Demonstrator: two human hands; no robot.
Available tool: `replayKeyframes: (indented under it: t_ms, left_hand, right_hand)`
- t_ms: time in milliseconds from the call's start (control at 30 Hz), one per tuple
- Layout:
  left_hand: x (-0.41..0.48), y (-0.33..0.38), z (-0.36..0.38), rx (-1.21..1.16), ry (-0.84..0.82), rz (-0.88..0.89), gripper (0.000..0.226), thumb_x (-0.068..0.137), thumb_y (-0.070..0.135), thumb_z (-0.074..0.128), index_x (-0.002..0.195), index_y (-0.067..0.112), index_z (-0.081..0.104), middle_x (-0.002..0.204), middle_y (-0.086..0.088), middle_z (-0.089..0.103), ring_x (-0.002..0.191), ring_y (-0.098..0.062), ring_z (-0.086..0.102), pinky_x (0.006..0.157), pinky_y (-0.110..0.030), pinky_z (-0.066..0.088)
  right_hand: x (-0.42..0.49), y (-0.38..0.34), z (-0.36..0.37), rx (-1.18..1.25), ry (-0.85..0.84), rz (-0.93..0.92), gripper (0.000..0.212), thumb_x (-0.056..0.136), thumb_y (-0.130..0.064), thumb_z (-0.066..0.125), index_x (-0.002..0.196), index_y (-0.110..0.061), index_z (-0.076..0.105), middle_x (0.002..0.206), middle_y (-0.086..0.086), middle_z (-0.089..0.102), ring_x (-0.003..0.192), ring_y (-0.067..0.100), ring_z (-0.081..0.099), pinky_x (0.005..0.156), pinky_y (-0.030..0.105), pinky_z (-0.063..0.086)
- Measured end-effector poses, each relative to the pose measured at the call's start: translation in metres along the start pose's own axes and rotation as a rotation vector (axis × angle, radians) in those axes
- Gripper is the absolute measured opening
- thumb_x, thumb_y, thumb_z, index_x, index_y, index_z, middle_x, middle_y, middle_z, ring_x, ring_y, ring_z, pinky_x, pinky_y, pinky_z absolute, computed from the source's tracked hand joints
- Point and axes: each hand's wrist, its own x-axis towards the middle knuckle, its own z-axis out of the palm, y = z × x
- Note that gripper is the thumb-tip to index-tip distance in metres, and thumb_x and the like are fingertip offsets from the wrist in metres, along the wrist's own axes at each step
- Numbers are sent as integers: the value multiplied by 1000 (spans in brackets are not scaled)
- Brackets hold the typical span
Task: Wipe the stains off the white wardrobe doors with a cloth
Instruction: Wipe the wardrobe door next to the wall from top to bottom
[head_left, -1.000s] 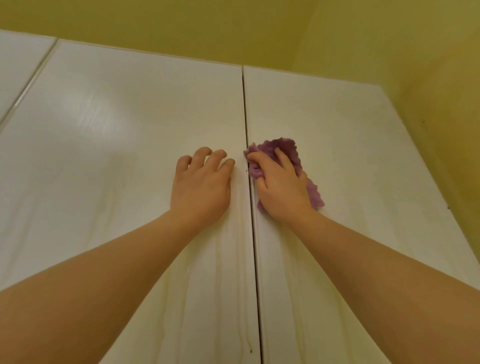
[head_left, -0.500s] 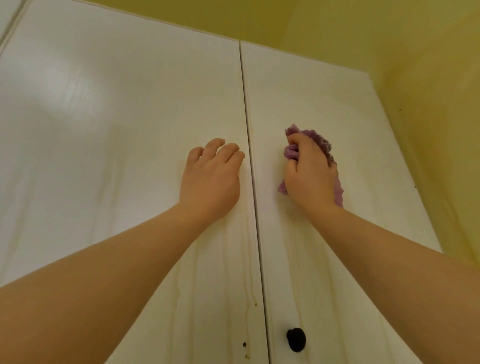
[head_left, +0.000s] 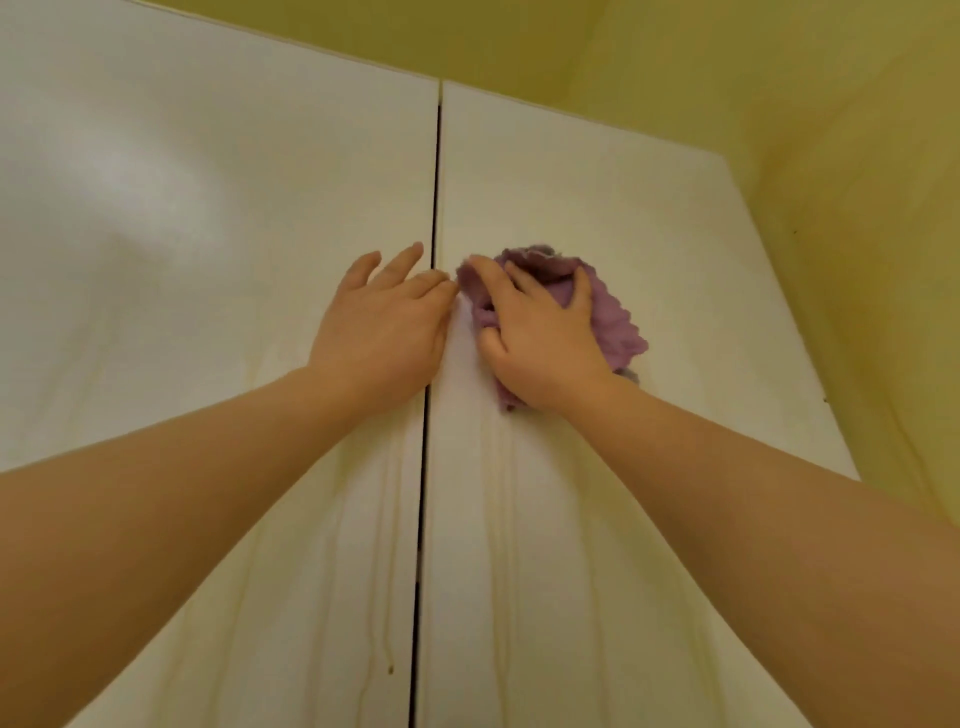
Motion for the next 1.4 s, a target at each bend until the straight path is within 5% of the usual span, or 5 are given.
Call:
replayKeyframes:
  t_ms: [167,333,733,1100,1400]
  left_hand:
    - [8,17,7,53,16,38,50,91,23,26,114,5,66,117,-7,67,124,-29,53,105,-50,33]
    - [4,31,10,-15,-46,-19,55,91,27,21,119,3,63,120,-11,65,125,-30,52,104,-49,33]
    - [7,25,-8,65,-23,69,45,90,23,31,108,7,69,109,-7,70,115,-31,59,95,-54,42]
    - [10,36,-17,22,-111,-83,51,103,26,24,152,16,15,159,1,11,145,-13,13,116,-33,4]
    - [12,66,4,-38,-130,54,65,93,38,5,147,13,32,152,-3,32,142,-18,25,115,-38,12]
  right_hand:
    - [0,41,3,106,133,413,43,98,-22,28,140,-29,32,145,0,38,138,14,23,112,53,-1]
    - [-19,25,10,122,-74,12,52,97,-19,28,148,-27,16,152,-4,25,140,13,16,114,38,-1]
    - [-11,39,8,209,73,345,49,99,-24,27,147,-28,17,153,-4,22,141,18,14,113,35,3]
    - [-17,33,20,266,-12,-165,45,99,-26,31,144,-28,28,148,-7,32,139,17,23,111,30,13]
    - [-37,80,14,165,-29,-66,49,100,-25,30,147,-33,18,153,-8,21,142,15,10,110,23,2]
